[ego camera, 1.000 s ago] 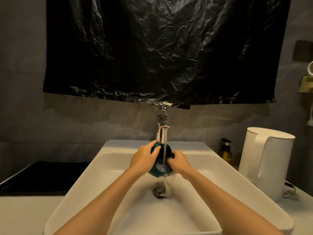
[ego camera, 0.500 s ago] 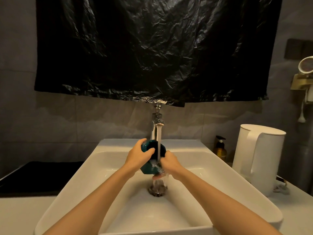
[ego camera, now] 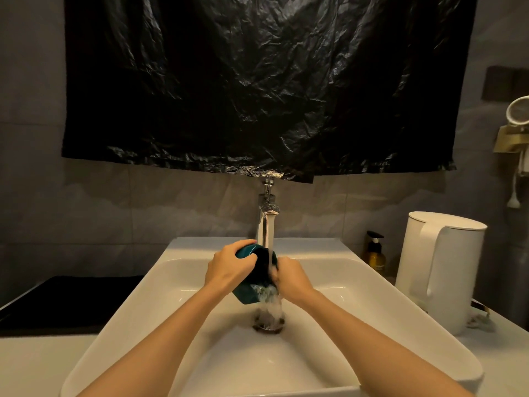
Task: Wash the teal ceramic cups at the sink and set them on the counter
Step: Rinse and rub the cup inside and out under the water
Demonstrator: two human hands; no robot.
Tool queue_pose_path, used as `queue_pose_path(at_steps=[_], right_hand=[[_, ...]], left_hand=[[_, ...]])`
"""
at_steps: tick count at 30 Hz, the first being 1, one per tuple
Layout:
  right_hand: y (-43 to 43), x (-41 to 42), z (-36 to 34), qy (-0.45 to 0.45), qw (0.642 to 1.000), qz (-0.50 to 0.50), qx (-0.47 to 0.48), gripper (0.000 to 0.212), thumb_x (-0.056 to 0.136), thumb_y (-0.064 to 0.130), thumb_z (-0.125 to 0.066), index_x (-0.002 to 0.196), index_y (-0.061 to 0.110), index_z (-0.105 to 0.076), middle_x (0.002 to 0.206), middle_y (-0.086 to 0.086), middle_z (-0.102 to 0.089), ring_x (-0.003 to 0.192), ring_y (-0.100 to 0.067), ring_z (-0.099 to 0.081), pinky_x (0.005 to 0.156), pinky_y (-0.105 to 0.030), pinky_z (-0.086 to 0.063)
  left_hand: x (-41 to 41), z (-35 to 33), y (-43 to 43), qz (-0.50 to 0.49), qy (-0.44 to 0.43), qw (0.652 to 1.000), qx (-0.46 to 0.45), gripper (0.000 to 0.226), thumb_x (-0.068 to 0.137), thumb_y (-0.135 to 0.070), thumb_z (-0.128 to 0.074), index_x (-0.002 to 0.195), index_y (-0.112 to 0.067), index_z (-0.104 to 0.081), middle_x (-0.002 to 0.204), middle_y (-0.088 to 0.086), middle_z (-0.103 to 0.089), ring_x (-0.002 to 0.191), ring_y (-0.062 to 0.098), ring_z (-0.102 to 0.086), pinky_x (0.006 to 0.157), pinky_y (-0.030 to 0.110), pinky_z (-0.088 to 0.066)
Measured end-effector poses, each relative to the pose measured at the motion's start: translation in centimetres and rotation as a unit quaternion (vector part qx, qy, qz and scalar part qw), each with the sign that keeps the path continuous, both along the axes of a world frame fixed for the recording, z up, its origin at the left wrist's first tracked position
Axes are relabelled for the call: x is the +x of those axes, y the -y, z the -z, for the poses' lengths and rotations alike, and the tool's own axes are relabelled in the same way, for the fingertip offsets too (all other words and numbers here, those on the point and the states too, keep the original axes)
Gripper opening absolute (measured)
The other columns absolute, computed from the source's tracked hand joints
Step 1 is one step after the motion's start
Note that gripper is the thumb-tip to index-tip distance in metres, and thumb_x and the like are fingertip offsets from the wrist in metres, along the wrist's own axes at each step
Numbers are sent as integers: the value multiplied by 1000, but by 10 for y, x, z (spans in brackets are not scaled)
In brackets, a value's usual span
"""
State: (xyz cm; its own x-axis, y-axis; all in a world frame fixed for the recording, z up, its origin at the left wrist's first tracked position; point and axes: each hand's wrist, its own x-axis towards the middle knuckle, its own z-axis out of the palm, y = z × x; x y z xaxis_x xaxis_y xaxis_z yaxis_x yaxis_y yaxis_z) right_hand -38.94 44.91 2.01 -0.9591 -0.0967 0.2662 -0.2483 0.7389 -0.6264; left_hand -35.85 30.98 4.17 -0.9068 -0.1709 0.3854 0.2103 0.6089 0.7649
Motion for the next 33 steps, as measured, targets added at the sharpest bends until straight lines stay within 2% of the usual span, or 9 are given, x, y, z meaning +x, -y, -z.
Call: queue_pose_path(at_steps=[3,5,8,10,14,19,24,29,33], right_hand=[[2,1,2,108,984,-102,-93,31,88,7,-59,119,11,-55,112,-12,-64,100,-26,-62,76,-33,-56],[1,2,1,83,985,-108,-108,36,85,7,-65,120,14,-56,111,-8,-65,101,-22,-61,80,-31,-55],[0,-2,-1,-9,997,-30,-66,19,95,12,-47,105,5,-62,102,-13,-67,90,-25,-62,76,-33,-54],[1,-2,-2,14,997,-43,-55,22,95,9,-45,111,5,-58,109,-13,-65,92,-24,-60,79,-35,-54],[2,1,-1,98,984,-127,-82,53,83,-3,-59,130,15,-43,122,-8,-57,109,-22,-54,88,-33,-52],[1,-4,-2,6,998,-29,-54,21,93,12,-45,103,6,-63,97,-11,-67,86,-26,-62,79,-39,-54],[-1,6,-7,145,978,-113,-96,44,89,2,-49,129,18,-36,117,-7,-54,102,-24,-57,69,-31,-56],[-2,14,-22,235,939,-46,-247,18,93,8,-41,106,10,-54,103,-18,-63,81,-34,-67,62,-45,-60],[-13,6,-29,147,978,32,-145,25,85,15,-42,101,6,-58,100,-17,-63,81,-36,-65,64,-47,-59]], left_hand=[[1,2,2,-3,3,1000,-4,36,87,-27,-55,122,-36,-60,119,-5,-62,98,13,-53,79,23,-45],[1,3,0,5,8,1000,4,35,89,-27,-55,123,-33,-59,118,-3,-62,98,14,-53,80,24,-45],[-1,-1,-1,19,20,998,48,30,90,-27,-53,119,-34,-60,114,-1,-62,99,18,-54,85,30,-49],[-3,-1,0,15,28,998,51,28,90,-27,-52,115,-36,-61,106,-4,-61,97,18,-55,83,30,-49],[-3,2,1,6,34,999,31,29,89,-26,-53,116,-35,-61,105,-5,-58,98,17,-53,81,27,-46],[-6,1,0,37,58,994,81,23,90,-27,-52,111,-33,-60,108,1,-63,98,21,-56,85,33,-51],[-6,2,2,26,71,993,90,25,89,-28,-55,114,-31,-60,104,-1,-58,99,21,-55,86,32,-50],[0,-6,-6,59,169,951,254,16,90,-23,-55,104,-20,-61,100,7,-63,92,23,-60,75,34,-53],[3,2,-8,101,187,964,161,37,90,-9,-54,124,-21,-51,105,4,-61,83,17,-61,62,30,-53]])
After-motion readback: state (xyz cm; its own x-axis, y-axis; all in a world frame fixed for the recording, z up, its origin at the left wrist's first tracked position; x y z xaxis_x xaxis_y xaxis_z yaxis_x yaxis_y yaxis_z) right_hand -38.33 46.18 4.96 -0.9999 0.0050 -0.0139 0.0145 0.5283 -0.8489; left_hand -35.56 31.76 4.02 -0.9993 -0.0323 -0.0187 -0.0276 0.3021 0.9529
